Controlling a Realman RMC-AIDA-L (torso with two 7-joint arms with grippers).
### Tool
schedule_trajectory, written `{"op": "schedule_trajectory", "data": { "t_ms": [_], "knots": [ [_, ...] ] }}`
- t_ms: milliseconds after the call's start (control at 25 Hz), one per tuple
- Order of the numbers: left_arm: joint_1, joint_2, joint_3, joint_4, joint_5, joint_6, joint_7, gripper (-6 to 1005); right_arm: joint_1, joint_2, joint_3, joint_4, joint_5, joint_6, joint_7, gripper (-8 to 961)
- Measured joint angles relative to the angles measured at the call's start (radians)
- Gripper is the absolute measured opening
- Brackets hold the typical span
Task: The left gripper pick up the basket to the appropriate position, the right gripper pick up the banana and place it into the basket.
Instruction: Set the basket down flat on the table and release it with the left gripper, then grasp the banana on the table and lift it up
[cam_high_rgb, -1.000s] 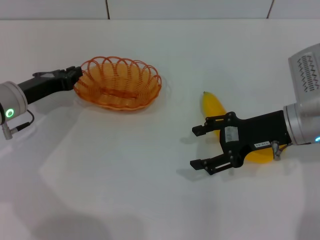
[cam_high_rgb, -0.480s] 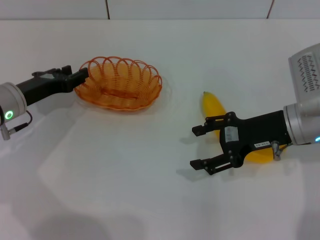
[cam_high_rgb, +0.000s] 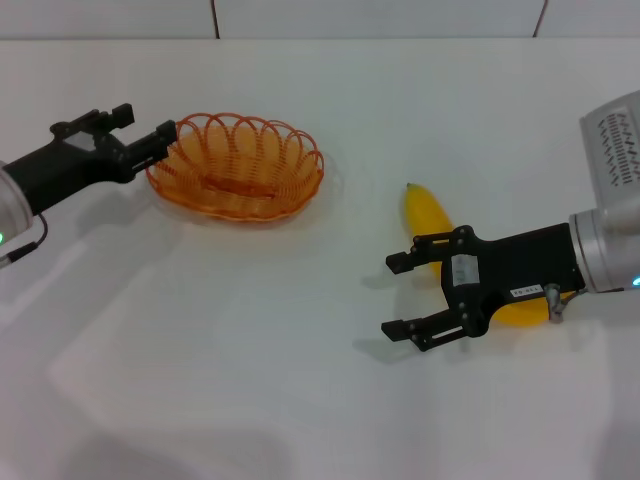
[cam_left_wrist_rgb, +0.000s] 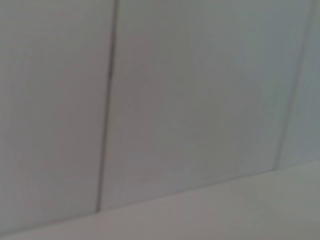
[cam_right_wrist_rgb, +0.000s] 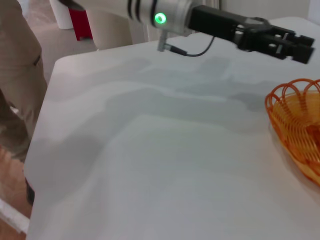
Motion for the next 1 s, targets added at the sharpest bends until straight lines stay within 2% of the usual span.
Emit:
{"op": "schedule_trajectory", "data": {
  "t_ms": [320, 480, 760, 1000],
  "knots": [
    [0.096, 0.006, -0.003, 0.032, -0.014, 0.211, 0.132, 701, -0.011, 0.002, 0.001, -0.011, 0.027, -0.011, -0.005, 866],
    [0.121, 0.022, 0.0, 0.034, 0.019, 0.257, 0.1, 701, -0.035, 0.008, -0.004, -0.055, 0.028, -0.013, -0.01, 866],
    [0.146, 0.059, 0.001, 0.034, 0.166, 0.337, 0.017, 700, -0.068, 0.01, 0.006, -0.093, 0.077, 0.029, -0.002, 867],
    [0.168, 0.063, -0.009, 0.046, 0.174, 0.335, 0.017, 700, -0.125, 0.012, -0.029, -0.232, 0.083, 0.062, 0.072, 868]
  ]
}}
